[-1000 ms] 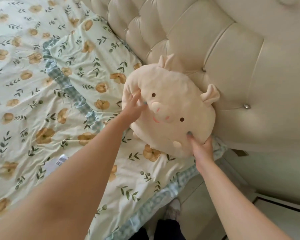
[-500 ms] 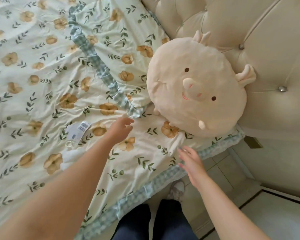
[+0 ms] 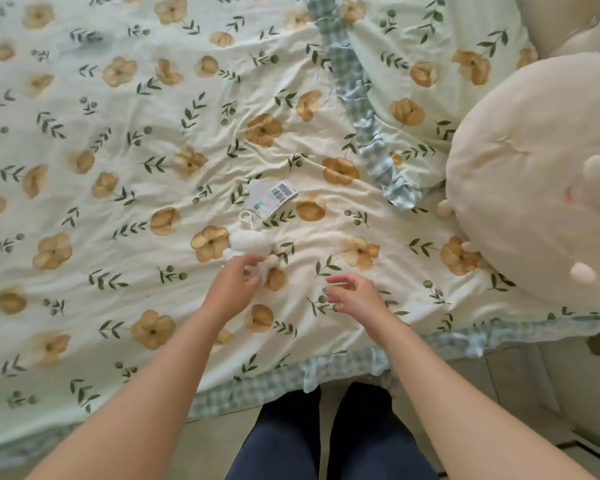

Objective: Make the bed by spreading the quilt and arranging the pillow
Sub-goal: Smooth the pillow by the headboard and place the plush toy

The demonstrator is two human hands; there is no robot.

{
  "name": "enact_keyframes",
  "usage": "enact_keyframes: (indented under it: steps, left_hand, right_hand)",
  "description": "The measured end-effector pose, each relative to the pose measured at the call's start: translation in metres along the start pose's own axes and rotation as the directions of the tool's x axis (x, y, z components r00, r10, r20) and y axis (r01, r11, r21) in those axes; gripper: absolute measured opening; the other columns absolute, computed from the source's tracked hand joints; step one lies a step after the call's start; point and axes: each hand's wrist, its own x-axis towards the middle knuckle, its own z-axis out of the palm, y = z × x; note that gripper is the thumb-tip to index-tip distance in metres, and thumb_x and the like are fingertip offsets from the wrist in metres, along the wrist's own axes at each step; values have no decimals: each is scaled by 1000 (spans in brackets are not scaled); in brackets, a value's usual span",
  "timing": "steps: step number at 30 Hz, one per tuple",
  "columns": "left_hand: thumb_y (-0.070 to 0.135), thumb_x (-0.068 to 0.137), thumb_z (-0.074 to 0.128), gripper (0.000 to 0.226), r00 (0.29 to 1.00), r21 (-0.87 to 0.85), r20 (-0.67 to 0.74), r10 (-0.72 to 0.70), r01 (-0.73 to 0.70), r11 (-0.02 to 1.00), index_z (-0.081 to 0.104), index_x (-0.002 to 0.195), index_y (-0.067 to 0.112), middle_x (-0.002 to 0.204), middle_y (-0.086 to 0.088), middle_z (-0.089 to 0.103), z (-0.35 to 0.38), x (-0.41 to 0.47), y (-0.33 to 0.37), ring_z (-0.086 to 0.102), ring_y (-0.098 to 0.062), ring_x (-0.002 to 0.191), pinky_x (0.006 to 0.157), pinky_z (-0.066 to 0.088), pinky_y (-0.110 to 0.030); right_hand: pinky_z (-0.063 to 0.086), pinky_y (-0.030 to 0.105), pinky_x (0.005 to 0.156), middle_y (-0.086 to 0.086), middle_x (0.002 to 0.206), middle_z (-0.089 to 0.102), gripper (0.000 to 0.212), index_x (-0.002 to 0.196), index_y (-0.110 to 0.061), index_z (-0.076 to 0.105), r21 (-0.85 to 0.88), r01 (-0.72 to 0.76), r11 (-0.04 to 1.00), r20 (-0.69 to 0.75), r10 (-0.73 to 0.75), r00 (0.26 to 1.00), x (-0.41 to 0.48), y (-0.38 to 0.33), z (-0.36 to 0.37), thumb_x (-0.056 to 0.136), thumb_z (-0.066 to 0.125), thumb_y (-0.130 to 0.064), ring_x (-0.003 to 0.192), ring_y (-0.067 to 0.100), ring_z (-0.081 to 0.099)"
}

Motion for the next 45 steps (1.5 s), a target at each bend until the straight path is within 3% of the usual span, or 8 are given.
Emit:
enact_keyframes:
  steps: [5,13,20,27,30,34,40,45]
  left_hand:
    - [29,87,64,62,995,236,33,94,-99,967,39,144,29,135,4,40,-5,9,-32,46,-18,116,90,46,-34]
    - [56,67,73,71,964,361,-257,68,30,932,39,122,26,123,-3,36,16,28,-42,43,-25,114,85,44,-35]
    - [30,91,48,40,888,-290,-428,-166,39,956,39,130,29,119,-5,56,-17,34,-59,54,-25,99,75,47,-37]
    - [10,100,30,39,887,-801,29,-462,297,519,51,121,36,130,-4,53,-66,51,-96,59,-23,106,84,54,-43]
    - [10,100,30,40,926,-745,111,-362,319,586,51,126,33,131,-4,56,-63,58,-89,60,-22,106,81,53,-41]
    - [5,99,29,42,949,-730,176,-260,303,613,50,128,29,128,-4,57,-45,67,-53,61,-17,95,61,53,-26]
    - [2,94,46,47,990,-648,83,-117,143,748,62,107,44,118,-10,61,-2,83,3,63,-27,103,87,56,-49]
    - [10,94,57,36,987,-550,147,69,24,835,63,112,40,112,-2,66,54,82,64,64,-20,102,84,57,-42]
  right_hand:
    - [52,35,89,5,107,66,16,105,-17,62,-79,-9,997,17,11,1000,31,-24,51,93,52,-13,93,18,63]
    - [54,38,90,4,112,62,22,111,-19,55,-108,-35,994,-5,34,999,80,-49,106,93,49,-8,95,19,63]
    - [52,36,88,5,110,69,38,118,-15,59,-31,-26,999,106,29,994,89,-75,128,91,40,5,99,21,66]
    - [53,33,80,-1,134,40,73,143,-38,32,-149,147,978,51,-141,989,98,-78,141,85,59,-3,107,19,55]
    - [47,23,73,-6,142,33,80,141,-46,34,-186,240,953,143,-216,966,94,-83,137,80,64,-2,113,22,53]
    - [49,33,78,2,122,60,59,129,-20,56,-19,167,986,107,-164,981,83,-87,117,79,47,10,99,20,58]
    - [55,39,82,2,99,63,38,113,-21,61,153,120,981,-7,-121,993,63,-74,51,84,46,0,88,18,60]
    - [57,38,78,-2,112,61,38,108,-31,57,203,161,966,-164,-128,978,51,-37,-26,80,70,-9,102,18,61]
